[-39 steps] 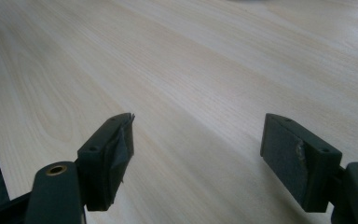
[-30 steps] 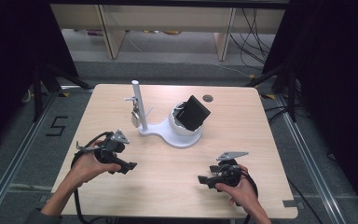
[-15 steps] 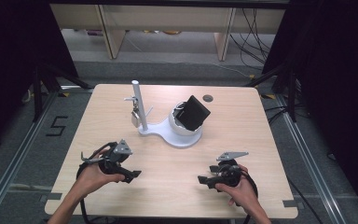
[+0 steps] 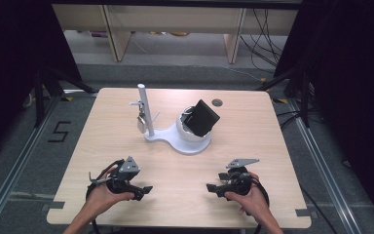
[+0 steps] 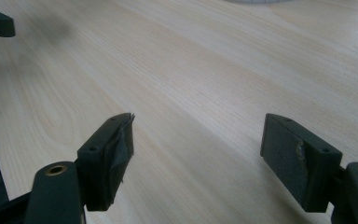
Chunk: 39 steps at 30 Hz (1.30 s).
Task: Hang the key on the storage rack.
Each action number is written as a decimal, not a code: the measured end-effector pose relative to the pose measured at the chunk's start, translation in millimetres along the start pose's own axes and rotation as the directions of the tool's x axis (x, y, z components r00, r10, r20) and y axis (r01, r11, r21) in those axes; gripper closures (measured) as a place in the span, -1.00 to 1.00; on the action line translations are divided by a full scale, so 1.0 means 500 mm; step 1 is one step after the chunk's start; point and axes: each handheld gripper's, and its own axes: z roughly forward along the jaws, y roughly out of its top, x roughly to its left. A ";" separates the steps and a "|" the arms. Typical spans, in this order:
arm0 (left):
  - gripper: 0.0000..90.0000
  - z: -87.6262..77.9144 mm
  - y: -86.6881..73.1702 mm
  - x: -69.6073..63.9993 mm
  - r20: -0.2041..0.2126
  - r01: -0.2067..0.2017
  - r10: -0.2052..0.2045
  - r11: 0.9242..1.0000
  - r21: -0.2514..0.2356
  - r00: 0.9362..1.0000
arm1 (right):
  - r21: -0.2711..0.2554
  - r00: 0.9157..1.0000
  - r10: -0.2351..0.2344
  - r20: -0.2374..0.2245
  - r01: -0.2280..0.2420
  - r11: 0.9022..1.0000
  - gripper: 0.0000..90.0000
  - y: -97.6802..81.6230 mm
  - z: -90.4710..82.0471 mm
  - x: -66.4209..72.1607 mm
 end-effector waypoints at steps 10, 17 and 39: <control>-0.53 -0.002 -0.049 -0.027 -0.028 -0.021 0.022 1.000 0.006 0.999 | -0.001 1.000 -0.004 0.008 0.004 1.000 -0.42 0.000 0.001 0.002; -0.53 -0.003 -0.079 -0.048 -0.066 -0.036 0.035 0.999 -0.005 0.997 | 0.000 1.000 -0.009 0.003 0.009 1.000 -0.44 0.000 0.002 0.004; -0.65 0.002 -0.103 -0.084 -0.066 -0.062 0.060 0.998 -0.031 0.996 | -0.030 0.999 -0.041 0.001 0.041 0.999 -0.60 0.003 0.008 0.015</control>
